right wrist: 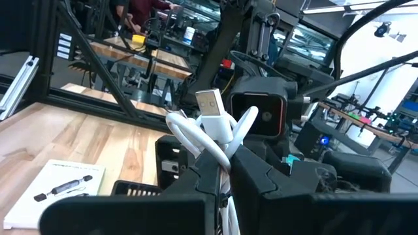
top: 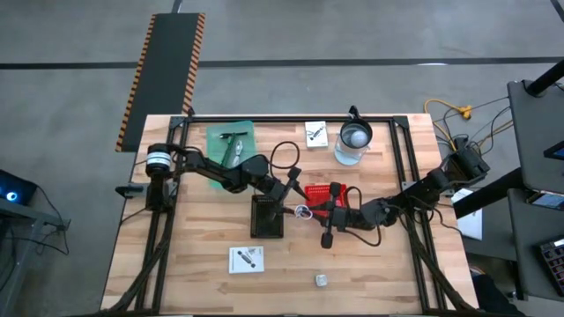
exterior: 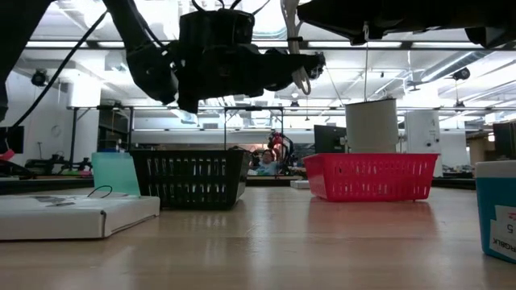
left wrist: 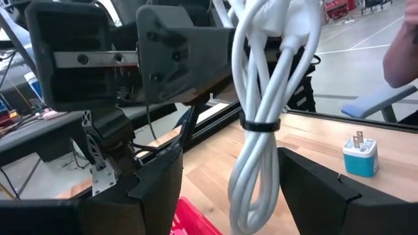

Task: Pick and place items into bin
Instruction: Put the white charger cable into the blue bin

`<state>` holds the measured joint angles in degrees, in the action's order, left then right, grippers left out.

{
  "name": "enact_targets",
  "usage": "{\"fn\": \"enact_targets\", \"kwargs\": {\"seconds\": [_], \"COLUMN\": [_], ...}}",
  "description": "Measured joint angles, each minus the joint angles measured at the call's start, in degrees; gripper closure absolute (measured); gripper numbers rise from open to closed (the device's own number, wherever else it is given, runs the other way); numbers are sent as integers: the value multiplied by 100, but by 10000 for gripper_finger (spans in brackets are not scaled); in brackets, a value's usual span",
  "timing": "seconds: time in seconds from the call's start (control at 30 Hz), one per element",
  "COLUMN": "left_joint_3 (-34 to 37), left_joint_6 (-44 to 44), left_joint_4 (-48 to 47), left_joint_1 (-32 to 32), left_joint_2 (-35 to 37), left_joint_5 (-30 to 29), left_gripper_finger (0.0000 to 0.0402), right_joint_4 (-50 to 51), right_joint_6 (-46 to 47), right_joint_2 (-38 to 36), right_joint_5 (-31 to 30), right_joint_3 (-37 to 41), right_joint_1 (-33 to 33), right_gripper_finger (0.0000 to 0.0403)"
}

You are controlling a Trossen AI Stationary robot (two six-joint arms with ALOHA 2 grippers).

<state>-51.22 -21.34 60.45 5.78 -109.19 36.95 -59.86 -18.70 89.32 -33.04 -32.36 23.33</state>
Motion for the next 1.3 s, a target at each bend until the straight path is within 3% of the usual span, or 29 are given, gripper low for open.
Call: {"fn": "enact_targets", "kwargs": {"seconds": [0.27,0.67,0.9,1.3], "left_joint_3": [2,4,6,78], "left_joint_6": [-501,-608,-599,-590], "left_joint_4": [-310,-304,-447,-908], "left_joint_1": [-90,-120,-120,-125], "left_joint_2": [4,50,116,339], "left_joint_5": [54,54,55,52], "left_gripper_finger": [210,391,394,397], "right_joint_4": [-2,-13,-66,448], "right_joint_6": [0,0,79,153], "right_joint_2": [0,0,0,0], "right_joint_5": [-4,-2,-46,-642], "right_joint_3": [0,0,0,-20], "right_joint_1": [0,0,0,0], "right_gripper_finger": [390,390,381,267]}}
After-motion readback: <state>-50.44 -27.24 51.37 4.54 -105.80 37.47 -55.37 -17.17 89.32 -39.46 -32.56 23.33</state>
